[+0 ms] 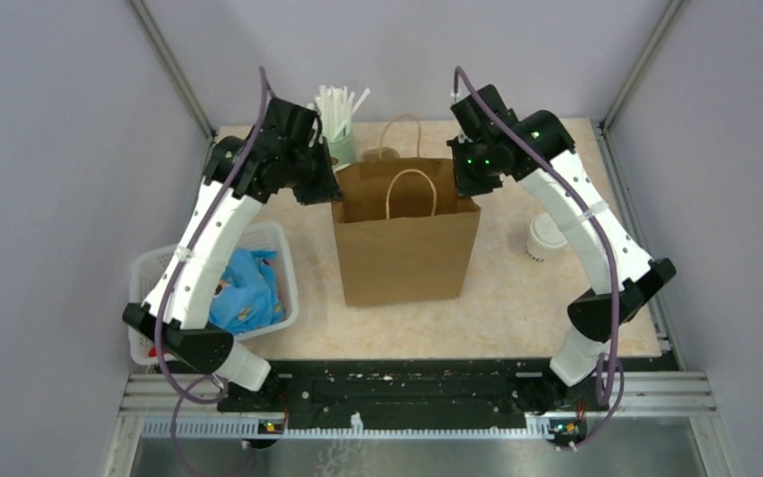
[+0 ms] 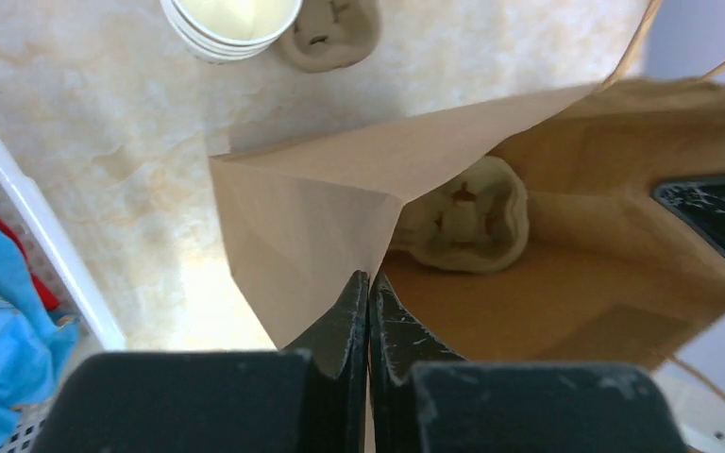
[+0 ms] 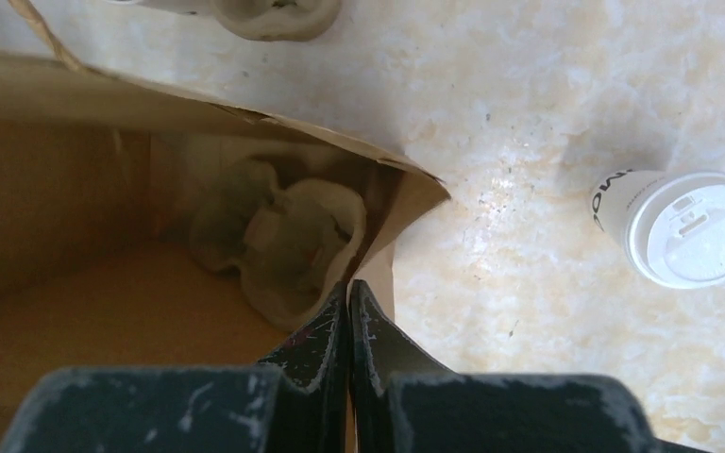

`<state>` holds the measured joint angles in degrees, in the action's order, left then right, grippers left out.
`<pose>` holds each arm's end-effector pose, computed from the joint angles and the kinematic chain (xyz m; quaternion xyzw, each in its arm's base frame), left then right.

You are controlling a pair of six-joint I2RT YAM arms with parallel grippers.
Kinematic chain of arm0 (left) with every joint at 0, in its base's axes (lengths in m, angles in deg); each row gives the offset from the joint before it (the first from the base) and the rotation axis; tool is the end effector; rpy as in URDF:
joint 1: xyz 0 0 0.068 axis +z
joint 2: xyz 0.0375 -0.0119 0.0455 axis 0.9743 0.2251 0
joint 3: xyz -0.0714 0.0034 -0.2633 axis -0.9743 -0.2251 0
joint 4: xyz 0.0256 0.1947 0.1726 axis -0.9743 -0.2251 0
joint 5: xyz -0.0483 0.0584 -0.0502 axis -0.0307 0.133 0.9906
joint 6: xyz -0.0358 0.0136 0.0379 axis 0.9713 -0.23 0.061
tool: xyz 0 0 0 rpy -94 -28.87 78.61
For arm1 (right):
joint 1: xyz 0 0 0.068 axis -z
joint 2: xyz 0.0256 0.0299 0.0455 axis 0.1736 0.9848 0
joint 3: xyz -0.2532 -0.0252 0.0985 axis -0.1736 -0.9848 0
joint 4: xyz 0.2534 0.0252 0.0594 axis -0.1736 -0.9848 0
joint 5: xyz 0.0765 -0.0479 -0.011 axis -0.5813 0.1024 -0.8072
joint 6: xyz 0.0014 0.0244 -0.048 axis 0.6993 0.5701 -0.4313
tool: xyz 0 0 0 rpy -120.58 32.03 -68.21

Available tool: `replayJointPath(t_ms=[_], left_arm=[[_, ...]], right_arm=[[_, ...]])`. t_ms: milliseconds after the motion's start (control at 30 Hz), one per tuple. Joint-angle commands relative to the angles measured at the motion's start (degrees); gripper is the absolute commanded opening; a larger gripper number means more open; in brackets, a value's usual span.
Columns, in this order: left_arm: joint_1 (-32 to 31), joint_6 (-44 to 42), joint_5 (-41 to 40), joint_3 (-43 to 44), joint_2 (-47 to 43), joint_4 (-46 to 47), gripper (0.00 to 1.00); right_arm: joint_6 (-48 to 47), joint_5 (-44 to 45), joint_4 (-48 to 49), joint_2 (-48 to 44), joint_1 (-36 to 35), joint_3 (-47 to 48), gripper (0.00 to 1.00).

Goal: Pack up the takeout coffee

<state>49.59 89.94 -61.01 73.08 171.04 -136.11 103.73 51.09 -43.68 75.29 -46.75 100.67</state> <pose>0.2393 -0.1258 0.4558 -0.0608 0.9257 -0.2124 0.3069 0.2535 0.1831 0.4453 -0.0909 0.9459 0.0943 0.2969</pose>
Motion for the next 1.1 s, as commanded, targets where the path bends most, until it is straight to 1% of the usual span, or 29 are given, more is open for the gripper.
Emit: replayJointPath(t_ms=[0,33,100,167,200,233,300,400,467,533,600,667,733,767,800,833,900,967,1033,1067], left_arm=[[0.2,2.4,3.8,-3.8,-8.4,5.8,0.05],[0.2,2.7,3.1,-6.6,-9.2,6.4,0.05],[0.3,2.2,2.1,-11.1,-9.5,6.8,0.10],[0.7,0.5,0.5,-13.1,-8.3,5.8,0.11],[1.0,-0.2,0.6,-13.1,-7.7,5.3,0.10],[1.2,-0.9,1.3,-12.5,-7.2,5.0,0.10],[1.2,-1.4,3.1,-7.9,-6.2,3.9,0.09],[1.2,0.0,5.2,-0.4,-6.7,3.8,0.10],[1.3,1.8,6.9,1.5,-7.8,4.8,0.10],[1.2,3.3,8.8,0.5,-8.6,6.0,0.09],[1.3,4.0,9.3,-4.0,-10.1,7.6,0.09],[1.2,4.1,8.3,-10.6,-11.8,9.8,0.09],[1.3,2.6,6.4,-17.8,-13.0,11.8,0.10],[1.4,1.7,5.3,-19.7,-12.7,11.2,0.09],[1.3,0.8,5.0,-19.6,-11.8,10.0,0.08],[1.3,0.2,5.2,-17.7,-10.8,8.2,0.07],[1.3,-0.1,6.6,-11.0,-9.6,5.3,0.07],[1.3,1.0,7.8,-5.5,-9.7,5.3,0.08],[1.3,2.6,9.8,-5.6,-10.7,7.5,0.10],[1.3,2.9,11.4,-6.8,-11.4,8.6,0.14]], right_arm=[[3.3,-3.5,1.4,-8.3,-0.6,-0.8,0.00],[3.3,-3.3,4.0,-10.2,-0.5,-4.9,0.00],[3.0,-2.4,9.7,-13.3,-0.1,-14.4,0.00],[2.5,-2.4,14.2,-14.5,1.1,-21.8,0.00],[2.2,-2.8,15.2,-14.4,1.5,-24.0,0.00],[1.8,-2.7,14.3,-13.5,1.7,-24.3,0.00],[1.7,-3.0,8.0,-10.3,1.4,-18.7,0.00],[2.0,-1.7,-0.1,-7.3,-1.2,-4.8,0.00],[2.8,-3.0,-1.5,-7.2,-1.7,1.5,0.00],[3.5,-4.0,-1.0,-8.0,-1.7,3.9,0.00],[3.4,-3.9,0.9,-9.5,-1.7,1.7,0.00],[2.9,-3.0,5.2,-11.5,-1.7,-6.7,0.00],[1.9,-0.6,10.2,-13.9,-1.6,-17.0,0.00],[1.6,0.5,11.3,-14.2,-1.6,-20.5,0.00],[1.7,0.9,10.8,-13.5,-1.6,-21.3,0.00],[1.9,0.8,8.7,-12.2,-1.6,-19.8,0.00],[2.5,-1.6,4.4,-9.7,-1.8,-13.8,0.00],[2.6,-2.7,3.7,-9.6,-2.0,-9.2,0.00],[1.1,-3.5,5.8,-11.1,-2.0,-8.2,0.00],[-0.4,-4.1,7.8,-12.2,-1.9,-9.2,0.00]])
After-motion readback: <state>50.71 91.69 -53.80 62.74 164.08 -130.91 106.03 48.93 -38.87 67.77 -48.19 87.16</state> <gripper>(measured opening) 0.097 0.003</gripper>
